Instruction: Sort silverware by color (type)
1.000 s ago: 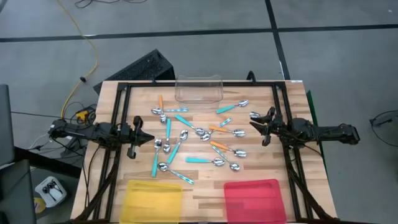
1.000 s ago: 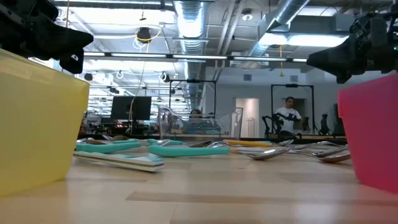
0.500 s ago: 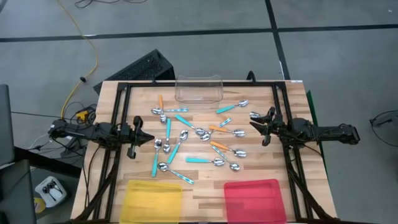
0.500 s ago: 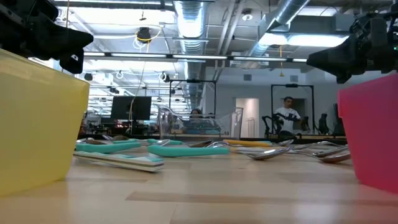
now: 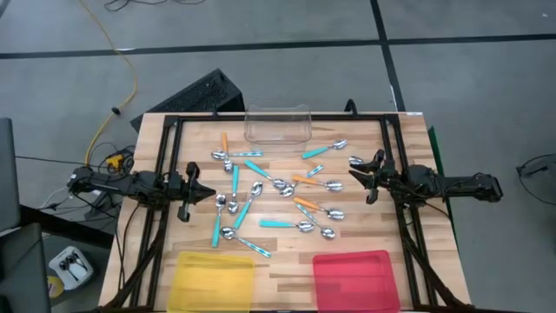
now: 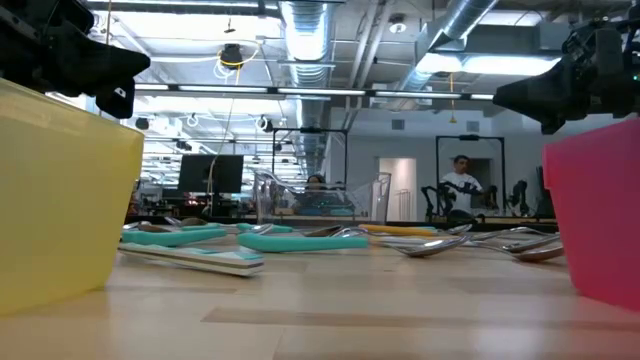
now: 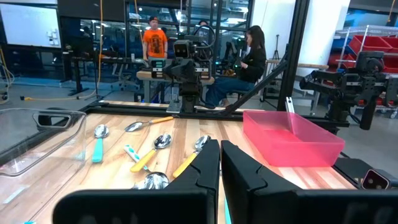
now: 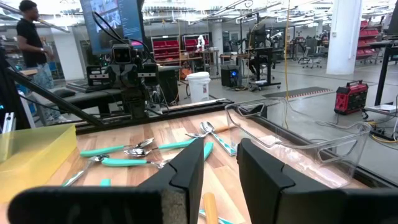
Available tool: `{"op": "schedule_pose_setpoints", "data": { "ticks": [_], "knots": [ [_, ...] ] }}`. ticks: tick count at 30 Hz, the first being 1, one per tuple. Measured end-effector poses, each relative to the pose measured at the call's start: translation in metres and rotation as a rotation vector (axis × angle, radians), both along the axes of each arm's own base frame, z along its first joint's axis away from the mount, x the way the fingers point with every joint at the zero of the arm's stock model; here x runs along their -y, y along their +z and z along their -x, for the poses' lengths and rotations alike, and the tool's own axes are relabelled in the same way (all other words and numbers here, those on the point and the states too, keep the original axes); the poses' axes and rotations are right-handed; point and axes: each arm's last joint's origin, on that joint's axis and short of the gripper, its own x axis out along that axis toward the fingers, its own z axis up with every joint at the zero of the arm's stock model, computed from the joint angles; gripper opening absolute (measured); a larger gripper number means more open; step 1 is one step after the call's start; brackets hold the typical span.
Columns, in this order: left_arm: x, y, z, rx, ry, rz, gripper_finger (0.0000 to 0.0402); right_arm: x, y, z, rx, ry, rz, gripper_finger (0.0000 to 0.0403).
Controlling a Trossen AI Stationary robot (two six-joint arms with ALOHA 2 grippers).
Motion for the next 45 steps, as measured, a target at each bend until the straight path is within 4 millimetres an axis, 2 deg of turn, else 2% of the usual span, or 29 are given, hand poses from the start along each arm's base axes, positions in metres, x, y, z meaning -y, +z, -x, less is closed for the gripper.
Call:
{"op": "schedule_pose_setpoints", "data": {
  "ticks": [32, 40, 45],
  "knots": [
    [0.0, 0.0, 0.0, 0.0, 0.0, 0.0, 0.0, 0.0, 0.0, 0.0, 0.0, 0.0, 0.001, 0.0123],
    [0.0, 0.0, 0.0, 0.0, 0.0, 0.0, 0.0, 0.0001, 0.0, 0.0, -0.054, -0.011, 0.163, 0.0123],
    [-0.0016, 0.002, 0.0001, 0.02, 0.057, -0.007, 0.0, 0.0001, 0.0, 0.0, -0.056, -0.011, 0.171, 0.0123]
  ]
}}
